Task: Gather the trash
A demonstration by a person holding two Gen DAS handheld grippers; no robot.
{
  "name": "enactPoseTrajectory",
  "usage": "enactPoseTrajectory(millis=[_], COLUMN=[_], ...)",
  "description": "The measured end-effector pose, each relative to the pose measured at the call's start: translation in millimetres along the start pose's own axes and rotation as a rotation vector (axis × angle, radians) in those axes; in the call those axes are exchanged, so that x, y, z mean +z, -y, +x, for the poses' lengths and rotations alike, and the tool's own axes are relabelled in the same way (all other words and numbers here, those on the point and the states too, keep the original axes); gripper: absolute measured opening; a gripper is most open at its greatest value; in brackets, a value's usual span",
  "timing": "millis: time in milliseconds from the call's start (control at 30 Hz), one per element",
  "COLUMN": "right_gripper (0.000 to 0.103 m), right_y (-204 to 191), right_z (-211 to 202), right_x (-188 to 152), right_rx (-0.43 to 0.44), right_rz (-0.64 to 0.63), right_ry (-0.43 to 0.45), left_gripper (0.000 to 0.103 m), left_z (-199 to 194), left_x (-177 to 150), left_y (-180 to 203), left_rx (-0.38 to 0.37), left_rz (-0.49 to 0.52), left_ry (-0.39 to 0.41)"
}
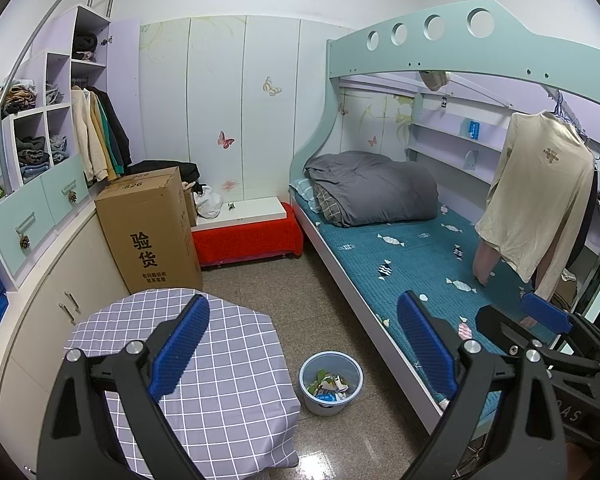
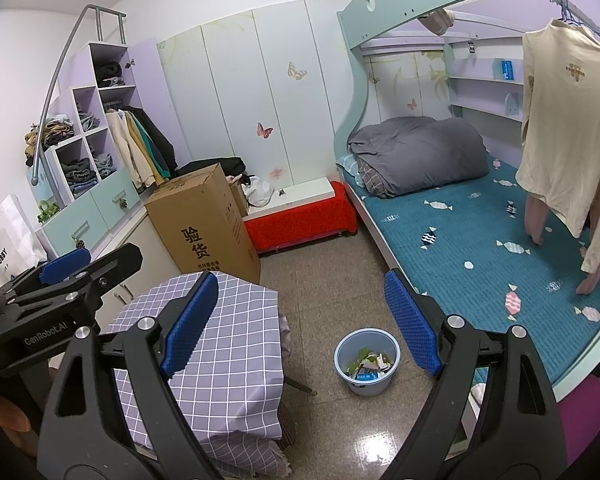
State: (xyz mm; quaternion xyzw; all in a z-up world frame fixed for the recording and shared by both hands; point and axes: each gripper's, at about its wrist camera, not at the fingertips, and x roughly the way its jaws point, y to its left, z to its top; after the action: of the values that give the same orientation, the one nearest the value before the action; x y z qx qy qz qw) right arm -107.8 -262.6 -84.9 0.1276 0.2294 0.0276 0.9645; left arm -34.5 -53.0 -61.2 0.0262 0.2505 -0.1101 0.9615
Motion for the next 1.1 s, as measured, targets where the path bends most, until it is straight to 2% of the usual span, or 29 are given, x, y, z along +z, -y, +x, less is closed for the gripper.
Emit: enactPoseTrajectory(millis=[1100], right_gripper=[0.084], right_y=[-3], right_z=[15], right_x=[-6], right_rx=[0.002], right_rz=[0.006], right_ry=[-0.025], left_gripper=[0.093], left_z=[10], left_x=[4], left_y=[-4], left_rx=[0.003], left_rz=[0.004], left_ry=[-0.005])
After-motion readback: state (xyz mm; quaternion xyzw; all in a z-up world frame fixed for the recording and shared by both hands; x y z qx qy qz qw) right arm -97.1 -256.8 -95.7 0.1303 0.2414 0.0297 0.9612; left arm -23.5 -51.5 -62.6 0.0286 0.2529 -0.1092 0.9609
